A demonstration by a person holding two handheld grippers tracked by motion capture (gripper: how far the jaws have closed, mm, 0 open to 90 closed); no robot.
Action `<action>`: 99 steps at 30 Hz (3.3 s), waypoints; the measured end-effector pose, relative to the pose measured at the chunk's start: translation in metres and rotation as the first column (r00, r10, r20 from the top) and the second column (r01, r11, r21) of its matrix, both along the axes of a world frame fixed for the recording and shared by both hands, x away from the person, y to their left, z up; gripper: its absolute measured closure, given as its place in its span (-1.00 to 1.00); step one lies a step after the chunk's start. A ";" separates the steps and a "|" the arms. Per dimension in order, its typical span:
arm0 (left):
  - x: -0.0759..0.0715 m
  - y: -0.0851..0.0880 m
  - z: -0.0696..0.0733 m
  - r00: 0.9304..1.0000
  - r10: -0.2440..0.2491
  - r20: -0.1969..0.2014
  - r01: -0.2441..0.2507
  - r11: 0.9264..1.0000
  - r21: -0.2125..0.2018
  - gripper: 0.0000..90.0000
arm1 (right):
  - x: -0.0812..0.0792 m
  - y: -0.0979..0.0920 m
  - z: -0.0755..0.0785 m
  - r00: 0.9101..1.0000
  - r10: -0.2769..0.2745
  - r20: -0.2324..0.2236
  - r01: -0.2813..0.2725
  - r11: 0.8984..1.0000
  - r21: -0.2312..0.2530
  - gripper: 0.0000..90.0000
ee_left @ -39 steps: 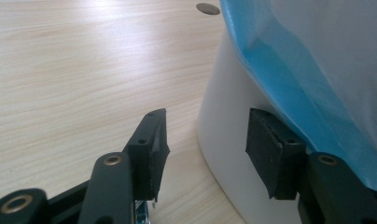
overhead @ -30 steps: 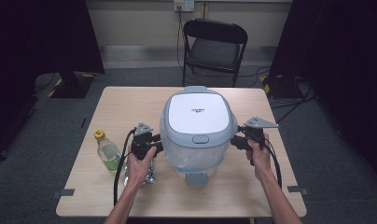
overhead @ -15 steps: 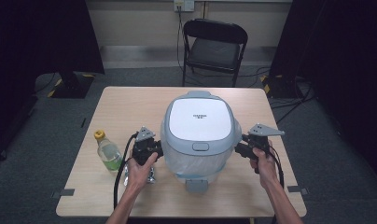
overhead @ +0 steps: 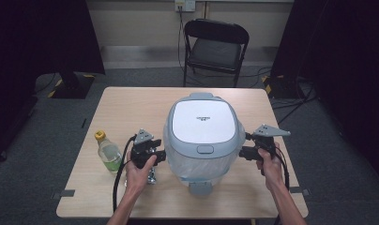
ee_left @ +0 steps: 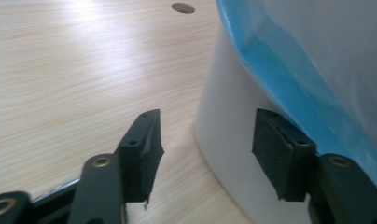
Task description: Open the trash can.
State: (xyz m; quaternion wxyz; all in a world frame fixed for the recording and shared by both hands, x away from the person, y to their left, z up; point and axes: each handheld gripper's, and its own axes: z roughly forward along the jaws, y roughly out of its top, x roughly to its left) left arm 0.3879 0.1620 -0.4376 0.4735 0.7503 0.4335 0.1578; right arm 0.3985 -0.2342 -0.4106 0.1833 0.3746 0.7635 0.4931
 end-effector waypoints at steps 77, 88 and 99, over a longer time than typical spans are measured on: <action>-0.036 0.036 -0.004 0.999 -0.045 -0.017 0.045 0.999 -0.013 -0.49 | -0.097 0.088 0.124 0.852 0.506 0.136 -0.505 0.862 -0.046 -0.07; -0.035 0.036 -0.006 0.999 -0.034 -0.027 0.033 0.999 -0.024 -0.49 | -0.109 0.080 0.119 0.844 0.505 0.182 -0.520 0.853 0.041 -0.12; -0.035 0.036 -0.006 0.999 -0.031 -0.030 0.030 0.999 -0.023 -0.49 | -0.120 0.068 0.105 0.836 0.522 0.166 -0.539 0.839 0.079 0.08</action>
